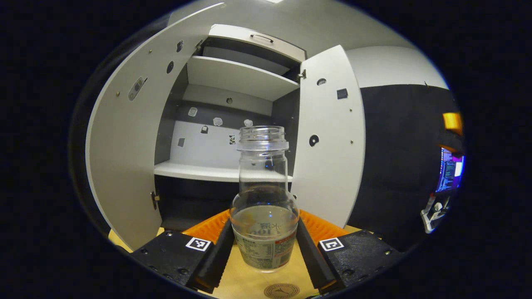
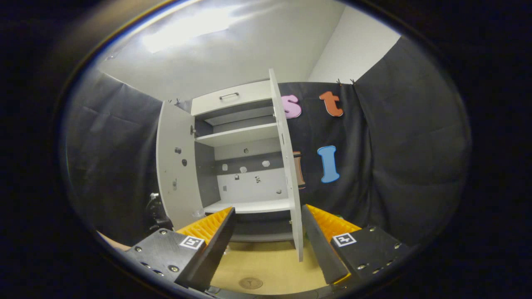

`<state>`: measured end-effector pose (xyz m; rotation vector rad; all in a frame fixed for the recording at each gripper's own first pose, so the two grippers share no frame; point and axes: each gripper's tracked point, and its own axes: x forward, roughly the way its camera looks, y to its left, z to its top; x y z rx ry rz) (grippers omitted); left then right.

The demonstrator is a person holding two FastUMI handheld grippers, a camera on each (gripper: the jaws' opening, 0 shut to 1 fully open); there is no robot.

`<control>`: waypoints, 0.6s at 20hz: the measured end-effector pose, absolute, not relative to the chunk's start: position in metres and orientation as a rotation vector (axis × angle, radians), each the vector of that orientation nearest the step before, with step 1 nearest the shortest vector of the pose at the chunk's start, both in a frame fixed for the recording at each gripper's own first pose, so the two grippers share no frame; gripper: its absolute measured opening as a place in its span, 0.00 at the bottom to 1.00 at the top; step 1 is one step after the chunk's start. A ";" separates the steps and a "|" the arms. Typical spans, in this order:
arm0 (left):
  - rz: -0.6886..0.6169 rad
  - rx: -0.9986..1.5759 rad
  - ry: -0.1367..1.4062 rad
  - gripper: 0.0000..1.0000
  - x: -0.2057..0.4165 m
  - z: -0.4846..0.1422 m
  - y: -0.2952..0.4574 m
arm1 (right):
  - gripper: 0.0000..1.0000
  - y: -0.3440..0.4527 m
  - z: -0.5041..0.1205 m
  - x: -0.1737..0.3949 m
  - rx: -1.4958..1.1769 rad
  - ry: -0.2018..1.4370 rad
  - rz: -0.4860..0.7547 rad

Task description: Grasp the bottle in the cabinet with the left hand and place it on the coaster, then close the right door with the right hand and the left door with the left hand.

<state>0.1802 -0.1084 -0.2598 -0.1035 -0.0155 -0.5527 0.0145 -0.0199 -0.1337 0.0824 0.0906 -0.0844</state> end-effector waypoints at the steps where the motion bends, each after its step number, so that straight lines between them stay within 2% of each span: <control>1: -0.575 -0.093 0.023 0.80 0.172 -0.285 -0.116 | 0.96 -0.020 -0.140 0.013 0.089 0.104 -0.086; 3: -0.624 -0.087 0.081 0.80 0.158 -0.321 -0.132 | 0.96 -0.019 -0.153 0.011 0.098 0.128 -0.095; 6: -0.681 -0.095 0.071 0.80 0.150 -0.352 -0.153 | 0.96 -0.011 -0.175 0.007 0.116 0.153 -0.089; 11: -0.706 -0.067 0.130 0.80 0.155 -0.414 -0.168 | 0.96 -0.012 -0.221 0.012 0.130 0.254 -0.082; 12: -0.708 -0.058 0.135 0.80 0.157 -0.422 -0.170 | 0.93 -0.017 -0.224 0.014 0.113 0.265 -0.083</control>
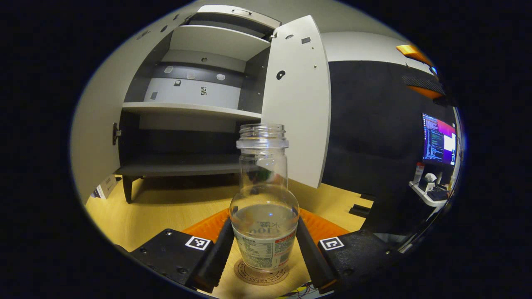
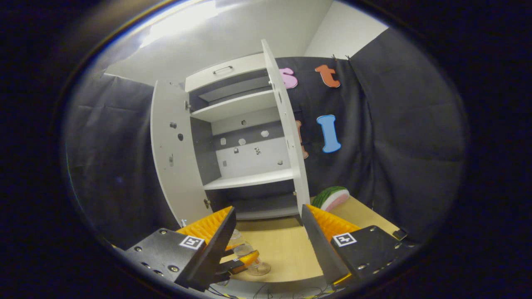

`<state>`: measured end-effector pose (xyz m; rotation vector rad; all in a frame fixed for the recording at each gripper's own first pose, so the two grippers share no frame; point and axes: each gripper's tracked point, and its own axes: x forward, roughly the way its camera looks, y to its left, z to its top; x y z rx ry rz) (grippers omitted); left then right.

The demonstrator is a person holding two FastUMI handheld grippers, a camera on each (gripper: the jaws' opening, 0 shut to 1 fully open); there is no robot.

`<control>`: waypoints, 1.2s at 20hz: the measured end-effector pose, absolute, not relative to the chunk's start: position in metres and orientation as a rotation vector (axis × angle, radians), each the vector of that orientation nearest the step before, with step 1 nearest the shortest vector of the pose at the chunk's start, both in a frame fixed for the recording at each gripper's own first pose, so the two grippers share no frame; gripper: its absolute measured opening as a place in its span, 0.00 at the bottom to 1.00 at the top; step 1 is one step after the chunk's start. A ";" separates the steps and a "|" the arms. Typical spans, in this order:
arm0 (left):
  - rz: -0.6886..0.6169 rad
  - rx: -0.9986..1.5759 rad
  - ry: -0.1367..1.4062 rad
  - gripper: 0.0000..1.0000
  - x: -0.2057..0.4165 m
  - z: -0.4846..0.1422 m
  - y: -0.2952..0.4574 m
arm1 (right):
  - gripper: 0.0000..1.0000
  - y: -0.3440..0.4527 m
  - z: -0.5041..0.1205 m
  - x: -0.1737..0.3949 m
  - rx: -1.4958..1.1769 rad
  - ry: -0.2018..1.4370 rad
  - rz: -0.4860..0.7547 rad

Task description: Grasp the bottle in the cabinet with the left hand and place it on the coaster, then close the right door with the right hand and the left door with the left hand.

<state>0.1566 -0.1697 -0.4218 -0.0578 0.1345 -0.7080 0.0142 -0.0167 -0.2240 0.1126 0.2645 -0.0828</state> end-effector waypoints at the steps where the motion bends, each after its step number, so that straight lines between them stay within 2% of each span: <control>1: -0.710 -0.045 0.147 0.80 0.159 -0.432 -0.172 | 0.96 -0.024 -0.225 0.017 0.096 0.266 -0.093; 5: -0.694 0.008 0.164 0.80 0.164 -0.459 -0.173 | 0.96 -0.039 -0.222 0.022 0.127 0.240 -0.111; 6: -0.698 0.040 0.168 0.81 0.162 -0.464 -0.174 | 0.93 -0.041 -0.224 0.022 0.131 0.240 -0.111; 8: -0.702 0.126 0.128 0.81 0.157 -0.464 -0.176 | 0.96 -0.053 -0.234 0.019 0.122 0.284 -0.141; 9: -0.695 0.146 0.125 0.82 0.156 -0.465 -0.175 | 0.92 -0.059 -0.237 0.014 0.112 0.308 -0.158; 10: -0.692 0.155 0.143 0.81 0.155 -0.468 -0.173 | 0.96 -0.063 -0.234 0.011 0.107 0.315 -0.167; 12: -0.707 0.181 0.174 0.84 0.155 -0.474 -0.172 | 0.97 -0.072 -0.222 0.005 0.116 0.296 -0.186; 13: -0.697 0.199 0.204 0.91 0.151 -0.476 -0.168 | 0.97 -0.076 -0.216 0.002 0.147 0.282 -0.203; 14: -0.654 0.193 0.216 0.98 0.151 -0.469 -0.159 | 0.97 -0.076 -0.214 -0.003 0.189 0.277 -0.207; 15: -0.643 0.174 0.223 0.99 0.150 -0.464 -0.159 | 0.97 -0.071 -0.211 -0.009 0.227 0.271 -0.197; 18: -0.644 0.147 0.213 0.99 0.146 -0.432 -0.158 | 0.96 -0.076 -0.204 -0.028 0.295 0.229 -0.214; 19: -0.632 0.134 0.214 0.98 0.146 -0.422 -0.155 | 0.93 -0.078 -0.207 -0.034 0.293 0.237 -0.215; 21: -0.642 0.096 0.192 0.99 0.138 -0.394 -0.155 | 0.96 -0.083 -0.208 -0.044 0.240 0.255 -0.206; 24: -0.690 0.065 0.196 0.98 0.116 -0.367 -0.153 | 0.96 -0.094 -0.189 -0.046 0.103 0.227 -0.176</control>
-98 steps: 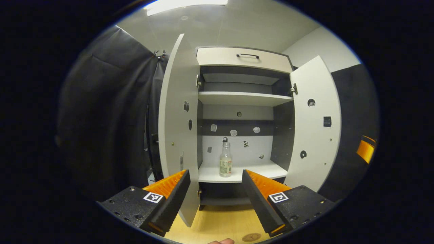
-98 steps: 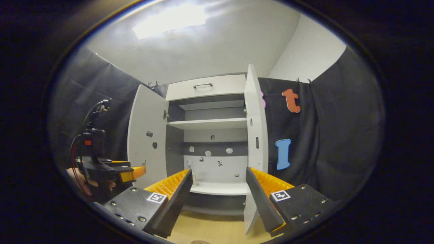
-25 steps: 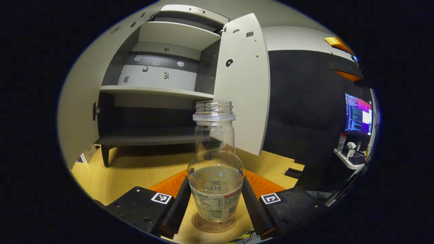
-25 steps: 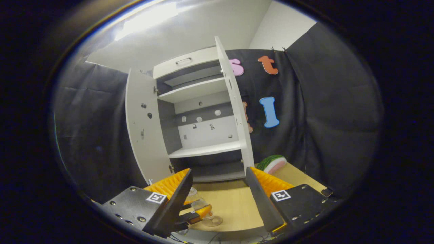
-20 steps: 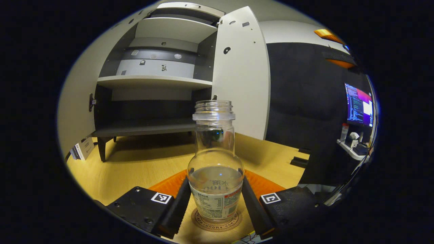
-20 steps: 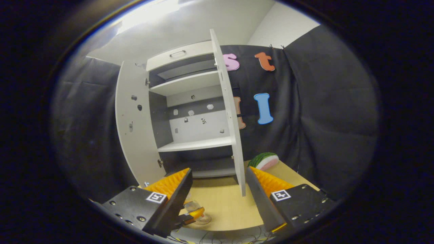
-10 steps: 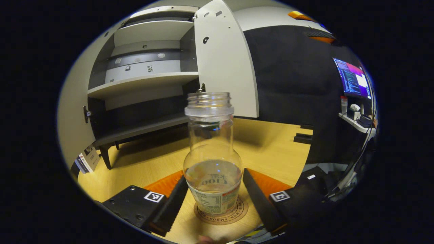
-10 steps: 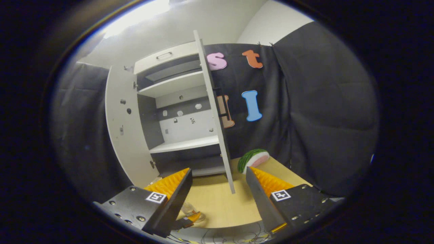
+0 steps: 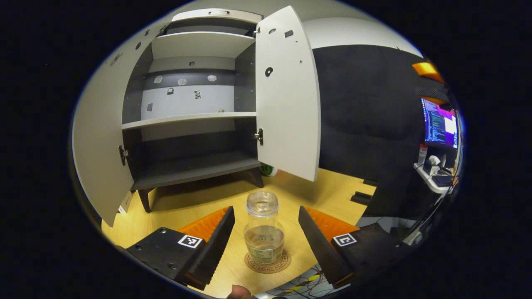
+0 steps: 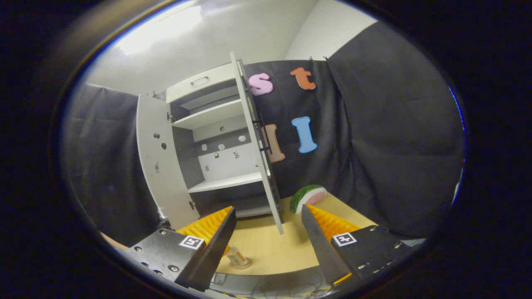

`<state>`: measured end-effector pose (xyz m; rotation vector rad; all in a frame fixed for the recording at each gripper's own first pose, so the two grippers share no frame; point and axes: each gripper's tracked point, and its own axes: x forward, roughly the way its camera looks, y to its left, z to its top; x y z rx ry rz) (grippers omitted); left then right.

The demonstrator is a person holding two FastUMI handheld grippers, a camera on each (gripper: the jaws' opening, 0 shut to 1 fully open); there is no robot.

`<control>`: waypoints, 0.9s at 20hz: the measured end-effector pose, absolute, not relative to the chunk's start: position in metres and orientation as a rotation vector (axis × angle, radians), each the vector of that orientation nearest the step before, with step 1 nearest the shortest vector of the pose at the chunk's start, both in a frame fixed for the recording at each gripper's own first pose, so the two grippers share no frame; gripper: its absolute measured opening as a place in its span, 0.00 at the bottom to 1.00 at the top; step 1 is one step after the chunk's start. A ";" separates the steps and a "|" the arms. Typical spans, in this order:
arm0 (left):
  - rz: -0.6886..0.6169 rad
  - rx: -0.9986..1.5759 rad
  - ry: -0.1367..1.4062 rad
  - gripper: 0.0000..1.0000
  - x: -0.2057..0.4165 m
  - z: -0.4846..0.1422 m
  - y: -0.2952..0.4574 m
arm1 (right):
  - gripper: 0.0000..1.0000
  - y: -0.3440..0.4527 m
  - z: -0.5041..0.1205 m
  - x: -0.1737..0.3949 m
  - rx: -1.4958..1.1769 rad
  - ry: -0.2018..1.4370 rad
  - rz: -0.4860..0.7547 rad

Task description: Grasp the bottle in the cabinet with the left hand and place it on the coaster, then close the right door with the right hand and the left door with the left hand.

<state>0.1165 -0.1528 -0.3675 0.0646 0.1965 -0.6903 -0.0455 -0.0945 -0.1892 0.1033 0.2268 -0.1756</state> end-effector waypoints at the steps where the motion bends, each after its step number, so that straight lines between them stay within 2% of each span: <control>1: -0.706 0.058 0.203 0.98 0.108 -0.359 -0.152 | 0.96 -0.099 -0.184 -0.043 0.066 0.222 -0.167; 5: -0.735 0.007 0.166 0.98 0.089 -0.308 -0.141 | 0.96 -0.108 -0.164 -0.024 0.016 0.187 -0.148; 6: -0.745 -0.004 0.168 0.98 0.085 -0.297 -0.138 | 0.94 -0.110 -0.163 -0.019 0.022 0.179 -0.151; 7: -0.748 -0.011 0.154 0.98 0.083 -0.284 -0.133 | 0.97 -0.114 -0.159 -0.012 0.025 0.167 -0.158; 10: -0.731 -0.005 0.096 0.99 0.081 -0.241 -0.114 | 0.97 -0.128 -0.152 0.004 0.016 0.147 -0.175; 12: -0.674 0.019 0.037 0.98 0.088 -0.209 -0.094 | 0.93 -0.142 -0.141 0.020 -0.009 0.120 -0.191; 13: -0.660 0.036 0.029 0.98 0.082 -0.201 -0.086 | 0.96 -0.148 -0.135 0.031 -0.023 0.107 -0.194; 15: -0.617 0.054 0.018 0.98 0.085 -0.181 -0.067 | 0.96 -0.162 -0.125 0.058 -0.056 0.090 -0.203; 16: -0.594 0.053 0.028 0.98 0.087 -0.174 -0.054 | 0.93 -0.172 -0.123 0.072 -0.067 0.094 -0.212; 17: -0.565 0.036 0.041 0.98 0.091 -0.169 -0.041 | 0.96 -0.174 -0.124 0.086 -0.070 0.111 -0.195; 18: -0.540 0.013 0.073 0.98 0.093 -0.169 -0.028 | 0.93 -0.174 -0.121 0.099 -0.074 0.114 -0.193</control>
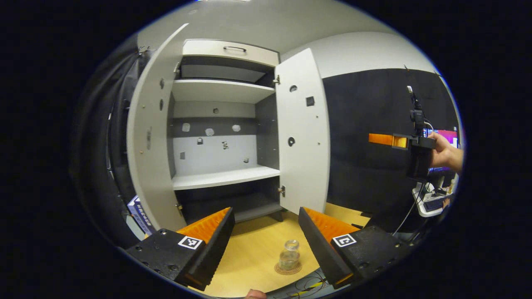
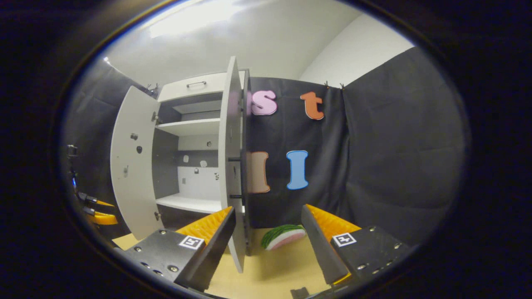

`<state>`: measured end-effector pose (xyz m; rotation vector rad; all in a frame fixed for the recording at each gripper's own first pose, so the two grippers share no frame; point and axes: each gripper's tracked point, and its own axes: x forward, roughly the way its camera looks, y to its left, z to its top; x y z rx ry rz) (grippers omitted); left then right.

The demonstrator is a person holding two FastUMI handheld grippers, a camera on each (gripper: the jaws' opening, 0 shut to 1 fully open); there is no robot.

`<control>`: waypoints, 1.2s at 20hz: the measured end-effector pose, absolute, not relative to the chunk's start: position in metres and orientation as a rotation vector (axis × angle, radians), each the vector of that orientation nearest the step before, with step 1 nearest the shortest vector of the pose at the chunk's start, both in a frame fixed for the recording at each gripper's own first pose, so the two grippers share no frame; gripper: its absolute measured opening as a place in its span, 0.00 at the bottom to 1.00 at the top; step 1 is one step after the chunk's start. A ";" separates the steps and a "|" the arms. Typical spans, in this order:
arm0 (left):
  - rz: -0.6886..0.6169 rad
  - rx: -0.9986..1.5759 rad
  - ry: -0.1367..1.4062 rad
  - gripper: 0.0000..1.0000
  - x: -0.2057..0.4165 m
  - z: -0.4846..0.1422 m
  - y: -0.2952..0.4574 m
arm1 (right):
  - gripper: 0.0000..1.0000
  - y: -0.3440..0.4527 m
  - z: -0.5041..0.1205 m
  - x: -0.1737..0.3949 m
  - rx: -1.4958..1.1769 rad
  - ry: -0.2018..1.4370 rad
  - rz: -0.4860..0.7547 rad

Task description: Grasp the bottle in the cabinet with the left hand and place it on the coaster, then close the right door with the right hand and the left door with the left hand.

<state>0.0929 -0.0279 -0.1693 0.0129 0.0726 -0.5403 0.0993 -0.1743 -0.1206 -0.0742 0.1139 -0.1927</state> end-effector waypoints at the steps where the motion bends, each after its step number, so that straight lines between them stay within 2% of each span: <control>1: -0.519 -0.016 0.105 0.98 0.095 -0.172 -0.017 | 0.97 -0.185 -0.110 0.115 -0.087 0.085 -0.227; 3: -0.481 -0.060 0.126 0.98 0.100 -0.170 0.003 | 0.97 -0.193 -0.101 0.141 -0.085 0.063 -0.236; 4: -0.455 -0.073 0.113 0.98 0.104 -0.167 0.013 | 0.93 -0.199 -0.101 0.155 -0.075 0.065 -0.258; 5: -0.446 -0.084 0.103 0.97 0.109 -0.163 0.017 | 0.96 -0.208 -0.104 0.167 -0.060 0.076 -0.279; 7: -0.444 -0.110 0.060 0.97 0.115 -0.153 0.020 | 0.96 -0.217 -0.110 0.188 -0.028 0.101 -0.296; 8: -0.469 -0.125 0.042 0.96 0.118 -0.146 0.014 | 0.94 -0.218 -0.114 0.198 -0.025 0.112 -0.290; 11: -0.540 -0.128 -0.032 0.96 0.129 -0.125 -0.003 | 0.96 -0.227 -0.125 0.224 -0.079 0.150 -0.289; 12: -0.558 -0.115 -0.052 0.96 0.136 -0.120 -0.008 | 0.93 -0.220 -0.126 0.230 -0.088 0.149 -0.261; 13: -0.568 -0.104 -0.055 0.96 0.144 -0.120 -0.013 | 0.97 -0.216 -0.127 0.237 -0.107 0.145 -0.247; 18: -0.647 -0.111 -0.031 0.96 0.175 -0.122 -0.047 | 0.96 -0.213 -0.147 0.264 -0.148 0.214 -0.230; 21: -0.707 -0.096 -0.027 0.96 0.191 -0.122 -0.071 | 0.89 -0.213 -0.153 0.259 -0.058 0.241 -0.257; 24: -0.775 -0.117 -0.041 0.96 0.199 -0.109 -0.093 | 0.91 -0.206 -0.147 0.257 -0.105 0.208 -0.285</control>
